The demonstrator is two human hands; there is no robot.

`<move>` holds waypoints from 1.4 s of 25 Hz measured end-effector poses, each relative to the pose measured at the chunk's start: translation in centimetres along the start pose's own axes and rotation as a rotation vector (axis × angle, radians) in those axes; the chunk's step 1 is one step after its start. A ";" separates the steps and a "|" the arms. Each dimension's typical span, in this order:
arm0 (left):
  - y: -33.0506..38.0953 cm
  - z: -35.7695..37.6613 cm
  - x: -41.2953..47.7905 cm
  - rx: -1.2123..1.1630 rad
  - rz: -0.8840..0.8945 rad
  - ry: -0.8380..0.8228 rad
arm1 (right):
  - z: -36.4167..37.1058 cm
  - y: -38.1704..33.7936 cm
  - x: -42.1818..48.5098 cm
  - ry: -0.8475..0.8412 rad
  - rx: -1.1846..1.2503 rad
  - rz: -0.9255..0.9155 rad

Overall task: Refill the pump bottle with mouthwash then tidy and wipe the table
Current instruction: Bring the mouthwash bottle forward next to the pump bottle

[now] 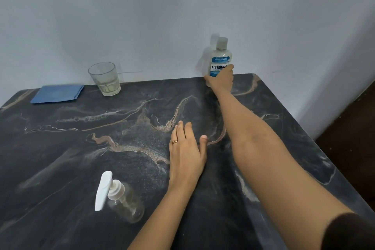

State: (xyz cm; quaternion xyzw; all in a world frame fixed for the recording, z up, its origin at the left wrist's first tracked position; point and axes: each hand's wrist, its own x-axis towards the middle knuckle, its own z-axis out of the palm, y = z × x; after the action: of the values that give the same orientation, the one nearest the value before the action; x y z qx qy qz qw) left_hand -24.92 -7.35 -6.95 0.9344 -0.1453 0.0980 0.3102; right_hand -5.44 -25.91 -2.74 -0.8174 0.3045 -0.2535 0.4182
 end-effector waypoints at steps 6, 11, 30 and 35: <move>0.3 -0.4 -0.3 -0.021 0.014 0.014 | -4.2 1.6 -7.6 -0.028 0.011 -0.083; 0.7 -1.9 -1.5 -0.115 -0.011 0.009 | -9.1 3.2 -16.2 -0.045 -0.020 -0.080; -2.3 -10.4 -16.9 -0.117 0.103 0.513 | -17.9 6.4 -33.5 -0.041 0.066 -0.047; -5.2 -12.0 -16.0 -0.399 -0.235 0.380 | -18.8 6.5 -35.3 0.040 0.075 -0.029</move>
State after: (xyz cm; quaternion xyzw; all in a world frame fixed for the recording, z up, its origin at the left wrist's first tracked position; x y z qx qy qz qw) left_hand -39.33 7.28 -4.76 0.8304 0.0078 0.2039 0.5185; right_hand -44.12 -13.80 -3.97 -0.8002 0.2915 -0.2871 0.4385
